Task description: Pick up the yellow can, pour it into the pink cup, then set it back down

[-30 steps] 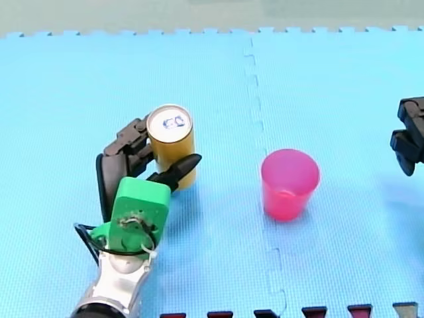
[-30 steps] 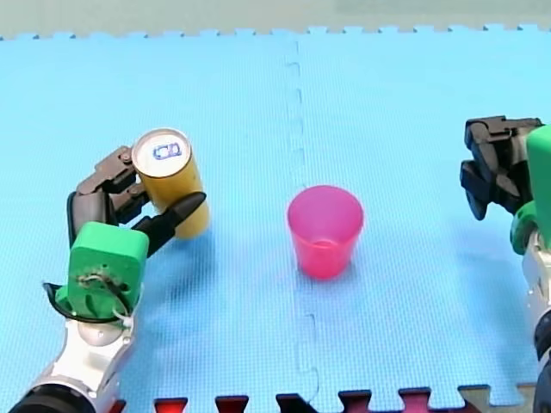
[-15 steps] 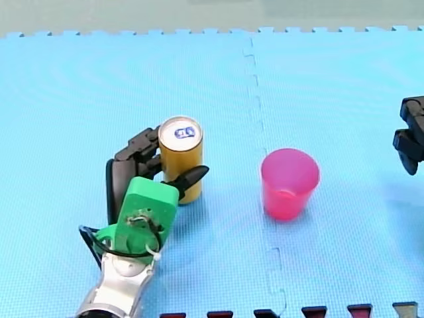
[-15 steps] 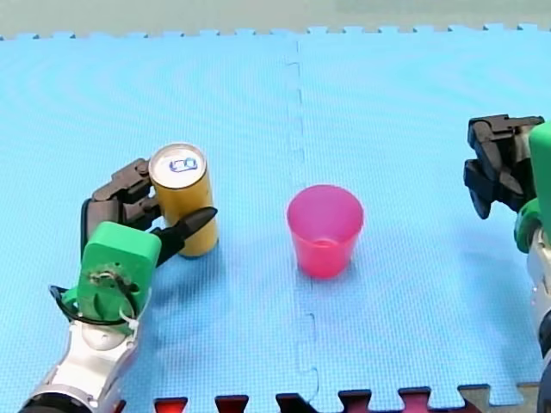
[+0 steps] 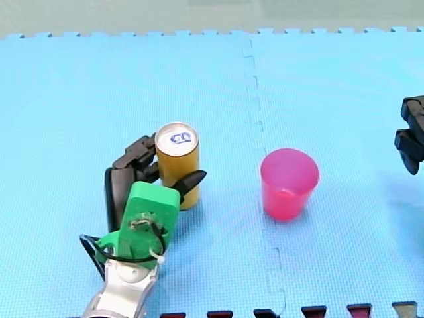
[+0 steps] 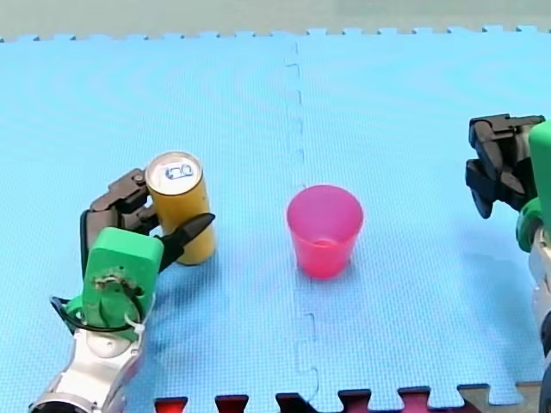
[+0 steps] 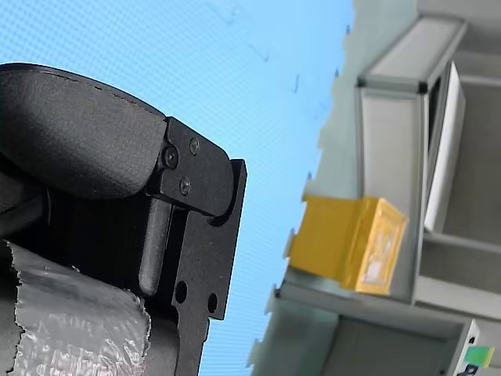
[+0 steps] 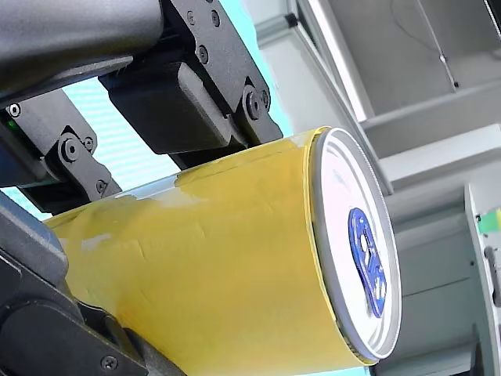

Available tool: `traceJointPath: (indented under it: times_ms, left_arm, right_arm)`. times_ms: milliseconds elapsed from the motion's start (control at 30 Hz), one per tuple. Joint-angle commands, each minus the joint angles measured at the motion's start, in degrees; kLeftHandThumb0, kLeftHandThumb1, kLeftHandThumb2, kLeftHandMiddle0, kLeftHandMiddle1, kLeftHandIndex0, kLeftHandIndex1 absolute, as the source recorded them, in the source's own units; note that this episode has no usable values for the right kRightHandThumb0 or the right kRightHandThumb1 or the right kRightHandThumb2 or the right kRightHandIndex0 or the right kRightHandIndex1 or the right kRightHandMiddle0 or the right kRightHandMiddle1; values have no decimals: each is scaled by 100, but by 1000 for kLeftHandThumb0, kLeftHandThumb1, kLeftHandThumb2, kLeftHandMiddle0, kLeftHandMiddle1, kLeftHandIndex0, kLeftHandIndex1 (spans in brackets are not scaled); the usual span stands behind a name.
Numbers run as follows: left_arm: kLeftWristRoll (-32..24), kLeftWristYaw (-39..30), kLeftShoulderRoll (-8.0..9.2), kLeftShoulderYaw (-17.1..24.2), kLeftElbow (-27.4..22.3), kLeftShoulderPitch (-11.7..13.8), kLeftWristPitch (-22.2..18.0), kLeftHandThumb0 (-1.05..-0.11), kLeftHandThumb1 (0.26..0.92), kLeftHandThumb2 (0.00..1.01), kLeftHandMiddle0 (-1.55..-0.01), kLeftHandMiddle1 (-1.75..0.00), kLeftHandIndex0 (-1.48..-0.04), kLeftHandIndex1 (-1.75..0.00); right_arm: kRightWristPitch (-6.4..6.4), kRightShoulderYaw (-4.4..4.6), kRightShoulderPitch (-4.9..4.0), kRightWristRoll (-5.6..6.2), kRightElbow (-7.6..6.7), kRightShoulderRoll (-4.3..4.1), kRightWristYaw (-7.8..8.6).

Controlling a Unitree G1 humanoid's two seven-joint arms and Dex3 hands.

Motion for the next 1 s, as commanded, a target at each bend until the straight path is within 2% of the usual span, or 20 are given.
traceJointPath:
  times_ms: [0, 400, 500, 533, 567, 633, 733, 767, 800, 867, 900, 967]
  left_arm:
    - [-30, -17, -2, 20, -57, 51, 90, -406, 810, 1, -1200, -1, -1198, -4]
    - [-244, -272, -84, 91, -202, 126, 265, -414, 819, 2, -1203, -3, -1214, -5]
    - [-263, -286, -89, 107, -112, 86, 249, -416, 820, 2, -1204, -4, -1214, -4]
    - [-287, -314, -80, 125, -5, 36, 217, -416, 821, 2, -1203, -3, -1185, -2]
    - [-333, -380, -63, 160, 165, -44, 148, -417, 816, 1, -1176, -1, -1070, 0]
    - [-473, -597, -41, 246, 438, -159, -53, -417, 801, 0, -1139, 0, -991, 0]
    - [-579, -884, 32, 308, 778, -298, -262, -556, 727, 0, -873, 0, -778, 0]
    - [-485, -890, 93, 245, 876, -339, -271, -664, 723, 2, -738, -1, -692, 0]
    - [-357, -868, 158, 159, 952, -369, -270, -818, 736, 8, -593, 0, -564, 0]
    - [-54, -767, 285, -43, 1069, -408, -241, -962, 765, 17, -473, 0, -424, 0]
    - [40, -726, 319, -99, 1109, -423, -228, -1013, 796, 27, -437, 0, -374, 0]
    - [173, -643, 360, -174, 1164, -450, -187, -1041, 832, 38, -417, 0, -344, 0]
  right_arm:
    - [17, 4, -25, -3, -5, -44, -20]
    - [22, 25, -51, -7, -13, -85, 31]
    - [19, 30, -51, -6, -15, -82, 32]
    - [20, 31, -52, -5, -15, -80, 29]
    - [21, 31, -54, -4, -15, -79, 28]
    - [23, 32, -57, -2, -15, -80, 31]
    - [17, 35, -57, -2, -15, -80, 40]
    - [18, 35, -58, -1, -15, -80, 44]
    - [20, 36, -60, -1, -14, -80, 46]
    - [23, 35, -63, 0, -13, -83, 52]
    - [24, 34, -63, 1, -12, -84, 54]
    - [23, 30, -63, 6, -12, -84, 61]
